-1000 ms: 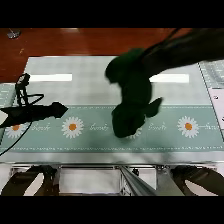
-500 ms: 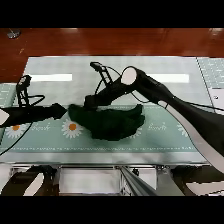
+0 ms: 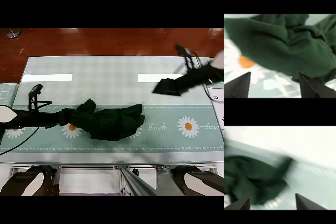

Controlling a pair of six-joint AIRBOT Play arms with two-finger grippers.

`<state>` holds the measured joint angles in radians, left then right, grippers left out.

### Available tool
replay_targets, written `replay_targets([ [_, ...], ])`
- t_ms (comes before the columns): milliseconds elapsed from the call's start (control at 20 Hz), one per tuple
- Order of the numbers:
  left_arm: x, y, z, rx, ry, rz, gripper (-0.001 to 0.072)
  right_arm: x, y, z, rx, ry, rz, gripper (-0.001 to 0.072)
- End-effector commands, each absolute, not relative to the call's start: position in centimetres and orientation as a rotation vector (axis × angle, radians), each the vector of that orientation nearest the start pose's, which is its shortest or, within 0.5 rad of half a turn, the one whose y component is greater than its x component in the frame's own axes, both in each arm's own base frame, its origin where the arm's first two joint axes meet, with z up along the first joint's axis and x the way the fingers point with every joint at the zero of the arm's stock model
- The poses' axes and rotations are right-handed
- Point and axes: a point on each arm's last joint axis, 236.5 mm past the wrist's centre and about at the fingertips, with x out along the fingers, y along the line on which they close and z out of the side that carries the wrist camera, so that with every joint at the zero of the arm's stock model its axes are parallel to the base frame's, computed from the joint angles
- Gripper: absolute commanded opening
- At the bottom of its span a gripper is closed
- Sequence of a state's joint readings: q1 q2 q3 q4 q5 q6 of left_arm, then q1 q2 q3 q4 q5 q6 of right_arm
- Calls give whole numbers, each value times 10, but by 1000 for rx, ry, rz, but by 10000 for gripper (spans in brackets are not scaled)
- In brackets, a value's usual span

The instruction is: Fold the shirts.

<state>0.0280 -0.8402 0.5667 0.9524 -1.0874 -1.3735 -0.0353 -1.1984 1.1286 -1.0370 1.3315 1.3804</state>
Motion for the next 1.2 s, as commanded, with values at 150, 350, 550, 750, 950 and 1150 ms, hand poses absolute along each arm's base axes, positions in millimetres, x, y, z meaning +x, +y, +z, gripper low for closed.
replay_targets([
  [150, 289, -145, -56, -680, 1250, -435, 704, 225, 98, -53, 570, 1455, 307, 623],
  [350, 283, -158, -74, -653, 1323, -501, 141, 218, 150, -69, 597, 1475, 397, 623],
  [550, 287, -168, -51, -588, 1296, -620, 35, 208, 196, -82, 629, 1544, 464, 623],
  [750, 294, -168, -44, -581, 1276, -628, 36, 218, 232, -89, 618, 1557, 503, 623],
  [950, 294, -168, -44, -580, 1276, -628, 36, 233, 262, -94, 641, 1581, 525, 474],
  [1150, 314, -157, -18, -592, 1216, -637, 36, 220, 277, -66, 533, 1610, 729, 30],
])
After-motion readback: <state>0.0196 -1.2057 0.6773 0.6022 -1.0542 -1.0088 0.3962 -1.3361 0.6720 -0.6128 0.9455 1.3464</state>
